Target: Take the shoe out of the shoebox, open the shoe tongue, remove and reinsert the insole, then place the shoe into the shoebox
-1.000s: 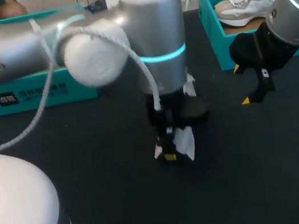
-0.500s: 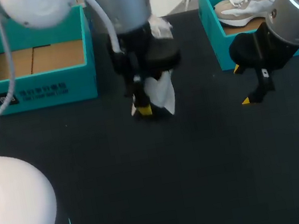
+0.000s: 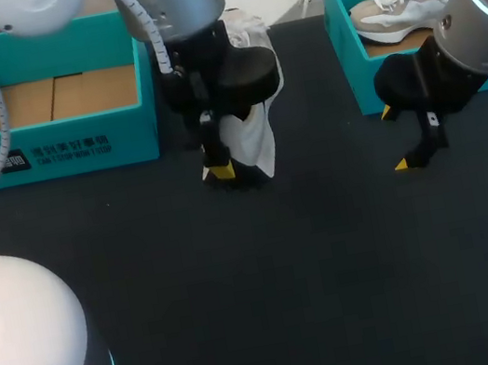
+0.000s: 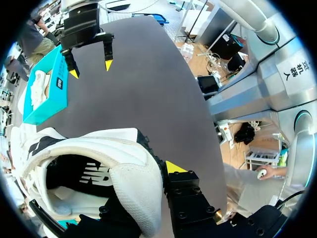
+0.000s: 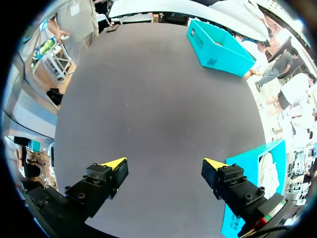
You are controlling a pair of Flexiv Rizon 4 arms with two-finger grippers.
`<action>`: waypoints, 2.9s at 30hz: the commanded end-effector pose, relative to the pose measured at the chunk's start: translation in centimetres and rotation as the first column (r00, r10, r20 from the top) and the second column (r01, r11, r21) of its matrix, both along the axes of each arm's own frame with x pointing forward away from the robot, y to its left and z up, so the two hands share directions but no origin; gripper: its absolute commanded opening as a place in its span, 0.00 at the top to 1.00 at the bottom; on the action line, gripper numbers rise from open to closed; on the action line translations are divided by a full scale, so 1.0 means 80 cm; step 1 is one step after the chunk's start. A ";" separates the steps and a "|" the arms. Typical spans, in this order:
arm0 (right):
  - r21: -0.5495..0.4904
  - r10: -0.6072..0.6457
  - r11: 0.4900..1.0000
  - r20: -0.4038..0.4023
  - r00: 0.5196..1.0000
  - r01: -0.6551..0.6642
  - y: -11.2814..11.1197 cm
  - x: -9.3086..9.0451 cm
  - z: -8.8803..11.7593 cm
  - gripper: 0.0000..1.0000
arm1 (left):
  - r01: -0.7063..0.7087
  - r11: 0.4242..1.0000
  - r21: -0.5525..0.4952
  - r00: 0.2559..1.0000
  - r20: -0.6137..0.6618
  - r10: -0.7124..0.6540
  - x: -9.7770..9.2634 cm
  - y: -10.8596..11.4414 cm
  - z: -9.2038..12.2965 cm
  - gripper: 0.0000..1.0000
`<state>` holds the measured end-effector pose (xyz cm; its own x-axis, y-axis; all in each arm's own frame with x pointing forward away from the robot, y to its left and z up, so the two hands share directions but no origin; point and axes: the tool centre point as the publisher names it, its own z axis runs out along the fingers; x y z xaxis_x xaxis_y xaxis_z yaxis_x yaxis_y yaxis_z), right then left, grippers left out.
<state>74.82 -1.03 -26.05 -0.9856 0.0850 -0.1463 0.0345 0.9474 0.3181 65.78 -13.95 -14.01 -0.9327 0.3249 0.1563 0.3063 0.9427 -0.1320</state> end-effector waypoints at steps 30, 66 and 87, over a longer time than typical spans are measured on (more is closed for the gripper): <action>-0.002 0.000 1.000 0.000 1.000 0.000 0.001 0.000 -0.001 0.00 | 0.194 0.976 0.095 0.980 -0.068 -0.188 0.163 0.385 0.016 1.00; -0.002 0.000 1.000 0.000 1.000 0.000 0.001 0.000 -0.001 0.00 | 0.148 0.983 0.111 0.980 -0.152 -0.130 0.261 0.538 -0.007 1.00; -0.002 0.000 1.000 0.000 1.000 0.000 0.001 0.000 -0.001 0.00 | 0.066 0.991 0.120 0.995 -0.086 -0.056 0.385 0.603 -0.023 1.00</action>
